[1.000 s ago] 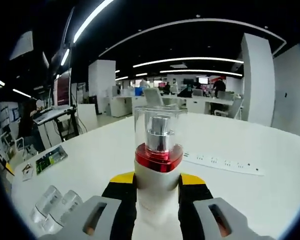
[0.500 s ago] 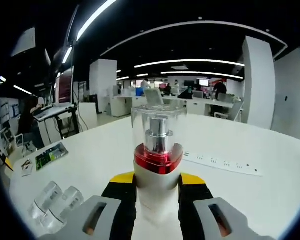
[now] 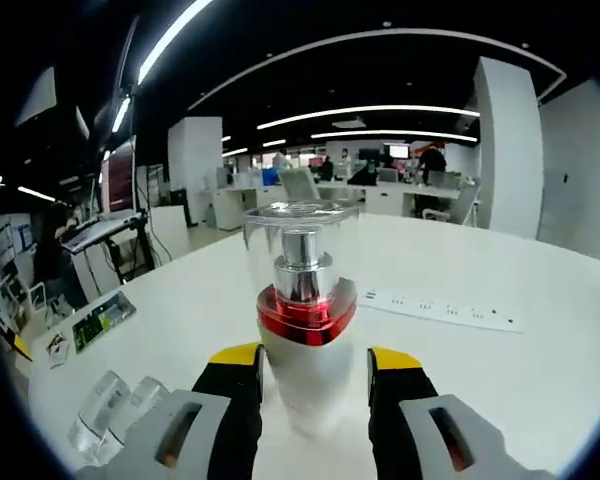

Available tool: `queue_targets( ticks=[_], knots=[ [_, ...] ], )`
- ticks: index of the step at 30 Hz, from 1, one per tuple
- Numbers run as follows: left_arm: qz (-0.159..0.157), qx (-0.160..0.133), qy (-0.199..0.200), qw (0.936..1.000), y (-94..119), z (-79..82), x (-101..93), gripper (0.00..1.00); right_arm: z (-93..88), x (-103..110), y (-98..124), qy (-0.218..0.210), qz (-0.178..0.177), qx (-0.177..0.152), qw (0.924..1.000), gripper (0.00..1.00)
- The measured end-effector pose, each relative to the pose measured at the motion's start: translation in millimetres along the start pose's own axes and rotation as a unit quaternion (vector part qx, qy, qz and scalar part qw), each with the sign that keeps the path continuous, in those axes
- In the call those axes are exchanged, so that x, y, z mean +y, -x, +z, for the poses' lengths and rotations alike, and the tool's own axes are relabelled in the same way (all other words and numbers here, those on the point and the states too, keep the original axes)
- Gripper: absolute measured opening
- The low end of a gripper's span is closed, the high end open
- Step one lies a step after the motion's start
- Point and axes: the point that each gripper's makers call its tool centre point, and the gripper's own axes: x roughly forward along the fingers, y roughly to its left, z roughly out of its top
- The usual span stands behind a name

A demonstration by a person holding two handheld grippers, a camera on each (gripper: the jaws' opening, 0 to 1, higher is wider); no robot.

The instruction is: Arrange the skincare products in the storage area until every visible bottle or jar stands upright without overlapping.

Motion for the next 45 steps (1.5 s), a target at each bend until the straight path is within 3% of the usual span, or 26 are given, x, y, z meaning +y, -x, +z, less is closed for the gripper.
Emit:
queue_targets(
  ticks=[4,8,11,15,18,20,24,26,27,28,30,34,39,42,45],
  knots=[
    [0.000,0.000,-0.001,1.0000,1,0.9,-0.1,0.43,-12.5,0,7,0.000,-0.007,0.019,0.9998,0.39],
    [0.002,-0.001,0.000,1.0000,1,0.9,0.7,0.43,-33.5,8,20,-0.040,-0.010,0.043,0.9982,0.39],
    [0.004,-0.001,0.000,1.0000,1,0.4,1.5,0.42,-51.0,27,32,-0.051,-0.007,0.080,0.9954,0.35],
    [-0.006,0.005,-0.001,1.0000,1,-1.5,-2.9,0.34,-54.0,47,35,-0.089,-0.011,0.092,0.9918,0.29],
    [-0.005,0.003,0.001,1.0000,1,-0.6,-2.3,0.36,-54.0,65,30,-0.099,0.001,0.109,0.9892,0.31],
    [-0.005,0.004,0.000,1.0000,0,-0.9,-2.1,0.36,-57.1,79,25,-0.095,0.019,0.128,0.9871,0.35],
    [-0.006,0.006,-0.001,1.0000,0,-1.6,-2.2,0.35,-76.9,82,18,-0.038,0.004,0.195,0.9801,0.32],
    [-0.006,0.007,0.000,1.0000,0,-2.1,-2.1,0.35,-74.8,85,13,-0.050,-0.001,0.188,0.9808,0.29],
    [-0.005,0.007,-0.001,1.0000,0,-2.2,-1.9,0.35,-79.5,84,13,-0.043,-0.009,0.206,0.9776,0.28],
    [-0.004,0.007,-0.001,1.0000,0,-2.3,-1.6,0.35,-84.6,82,16,-0.023,-0.019,0.229,0.9730,0.26],
    [-0.004,0.008,0.000,1.0000,0,-2.7,-1.3,0.34,-87.1,82,14,0.018,-0.021,0.239,0.9707,0.26],
    [-0.002,0.007,-0.001,1.0000,0,-2.3,-0.8,0.34,-90.8,85,10,0.052,-0.019,0.248,0.9671,0.26],
    [0.000,0.009,-0.001,1.0000,0,-2.5,-0.1,0.34,-90.7,80,8,0.031,-0.024,0.248,0.9680,0.21],
    [-0.002,0.010,-0.003,0.9999,0,-2.7,-0.6,0.35,-89.1,78,10,-0.008,-0.020,0.242,0.9700,0.17],
    [-0.001,0.011,-0.002,0.9999,0,-3.2,-0.3,0.35,-89.3,77,16,-0.004,-0.011,0.249,0.9685,0.15]
  ],
)
